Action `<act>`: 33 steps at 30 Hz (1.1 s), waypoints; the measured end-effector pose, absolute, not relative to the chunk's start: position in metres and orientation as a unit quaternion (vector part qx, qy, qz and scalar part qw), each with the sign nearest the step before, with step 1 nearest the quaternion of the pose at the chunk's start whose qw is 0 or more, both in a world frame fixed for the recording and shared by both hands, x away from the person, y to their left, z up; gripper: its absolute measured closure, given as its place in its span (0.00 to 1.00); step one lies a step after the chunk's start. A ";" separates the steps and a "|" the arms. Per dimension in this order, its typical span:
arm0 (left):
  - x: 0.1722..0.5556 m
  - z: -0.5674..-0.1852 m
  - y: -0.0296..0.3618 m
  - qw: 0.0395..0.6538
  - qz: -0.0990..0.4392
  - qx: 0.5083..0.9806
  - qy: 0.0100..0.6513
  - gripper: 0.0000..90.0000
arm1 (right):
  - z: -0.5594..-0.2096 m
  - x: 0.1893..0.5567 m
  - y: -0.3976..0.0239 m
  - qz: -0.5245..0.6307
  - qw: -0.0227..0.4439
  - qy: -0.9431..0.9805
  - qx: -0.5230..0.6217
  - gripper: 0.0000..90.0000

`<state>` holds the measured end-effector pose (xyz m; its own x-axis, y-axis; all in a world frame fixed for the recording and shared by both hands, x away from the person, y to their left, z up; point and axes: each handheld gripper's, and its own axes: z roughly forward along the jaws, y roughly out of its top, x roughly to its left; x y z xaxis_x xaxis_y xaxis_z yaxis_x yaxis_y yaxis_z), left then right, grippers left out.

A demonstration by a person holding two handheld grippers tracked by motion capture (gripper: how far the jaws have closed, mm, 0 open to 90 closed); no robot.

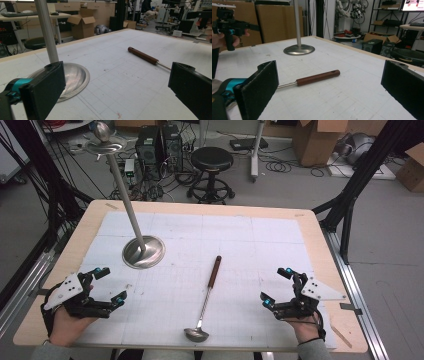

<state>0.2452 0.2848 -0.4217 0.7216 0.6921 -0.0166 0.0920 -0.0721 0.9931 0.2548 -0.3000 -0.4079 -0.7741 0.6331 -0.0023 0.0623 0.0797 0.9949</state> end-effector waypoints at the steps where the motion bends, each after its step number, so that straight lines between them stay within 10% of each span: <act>1: 0.245 -0.422 0.285 0.619 0.243 0.690 0.284 0.02 | -0.408 0.254 -0.299 0.631 0.221 0.700 0.249 0.01; 16: 0.247 -0.422 0.282 0.614 0.240 0.695 0.287 0.02 | -0.406 0.254 -0.287 0.619 0.214 0.722 0.223 0.01; 33: 0.249 -0.423 0.280 0.607 0.239 0.701 0.288 0.02 | -0.405 0.260 -0.277 0.614 0.173 0.743 0.203 0.94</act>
<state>0.2490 0.2799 -0.4234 0.7201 0.6937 -0.0154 0.1140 -0.0964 0.9888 0.2599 -0.2773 -0.4048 -0.8575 0.5145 -0.0082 0.0888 0.1638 0.9825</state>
